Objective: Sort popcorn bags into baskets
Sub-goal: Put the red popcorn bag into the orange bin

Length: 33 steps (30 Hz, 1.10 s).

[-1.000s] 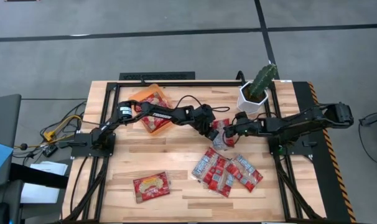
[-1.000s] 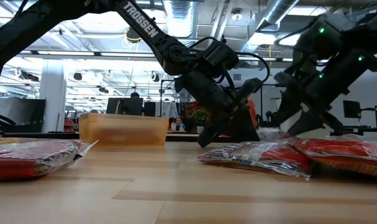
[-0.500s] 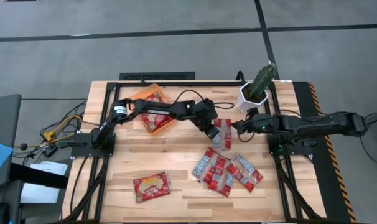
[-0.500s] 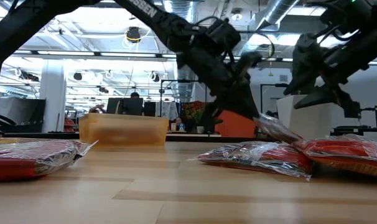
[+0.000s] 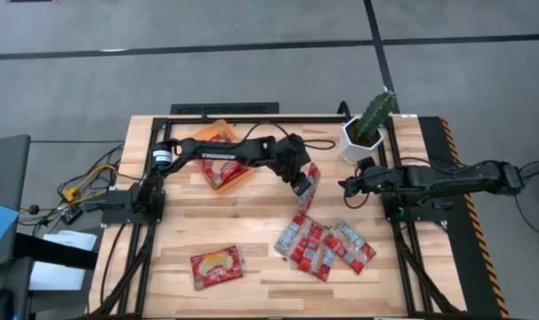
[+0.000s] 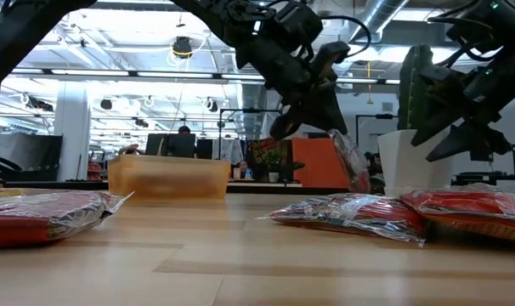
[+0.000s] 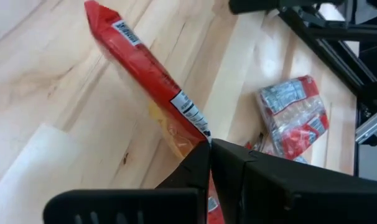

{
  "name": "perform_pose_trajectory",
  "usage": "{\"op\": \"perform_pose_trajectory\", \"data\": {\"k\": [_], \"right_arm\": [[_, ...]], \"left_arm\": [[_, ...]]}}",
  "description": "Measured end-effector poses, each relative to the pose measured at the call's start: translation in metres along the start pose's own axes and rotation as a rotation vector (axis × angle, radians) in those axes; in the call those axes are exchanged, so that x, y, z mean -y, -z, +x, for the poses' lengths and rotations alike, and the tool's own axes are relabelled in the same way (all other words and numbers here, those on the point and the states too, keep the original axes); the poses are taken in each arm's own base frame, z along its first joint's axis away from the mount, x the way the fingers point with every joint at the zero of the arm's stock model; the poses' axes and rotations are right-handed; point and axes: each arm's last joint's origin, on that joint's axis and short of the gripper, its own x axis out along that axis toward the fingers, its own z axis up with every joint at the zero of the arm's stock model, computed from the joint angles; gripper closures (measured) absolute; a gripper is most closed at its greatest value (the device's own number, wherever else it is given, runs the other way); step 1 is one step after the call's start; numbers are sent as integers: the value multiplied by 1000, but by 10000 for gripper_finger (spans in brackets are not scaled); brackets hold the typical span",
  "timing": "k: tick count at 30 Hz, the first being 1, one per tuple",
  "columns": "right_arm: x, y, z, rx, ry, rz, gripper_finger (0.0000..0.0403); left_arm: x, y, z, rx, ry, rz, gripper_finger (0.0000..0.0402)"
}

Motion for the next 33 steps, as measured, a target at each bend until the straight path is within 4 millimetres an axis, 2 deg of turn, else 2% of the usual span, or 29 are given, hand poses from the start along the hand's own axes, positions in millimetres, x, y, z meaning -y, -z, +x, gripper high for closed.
{"op": "perform_pose_trajectory", "data": {"k": [9, 11, 16, 20, 24, 26, 29, 33], "right_arm": [[1, 3, 4, -24, 38, -40, 168], [1, 4, 7, -30, 57, -47, 168], [1, 6, 12, -35, 92, -60, 168], [1, 7, 14, -43, 110, -66, 168], [-3, 6, 19, -34, 94, -59, 168], [-5, 7, 23, -32, 91, -58, 168], [-6, 9, 29, -41, 107, -60, 168], [-7, 11, 38, -53, 128, -55, 168]], "left_arm": [[0, 0, -1, -3, 0, 8, 401], [2, -3, -7, -1, 5, 14, 401], [15, -17, -37, 41, 16, 67, 401], [13, -20, -54, 38, -32, 77, 401], [3, -11, -57, -1, -227, 52, 400], [-4, -4, -53, -30, -260, 26, 391], [-21, 13, -42, -70, -258, -60, 361], [-36, 29, -30, -57, -254, -118, 300]]}}
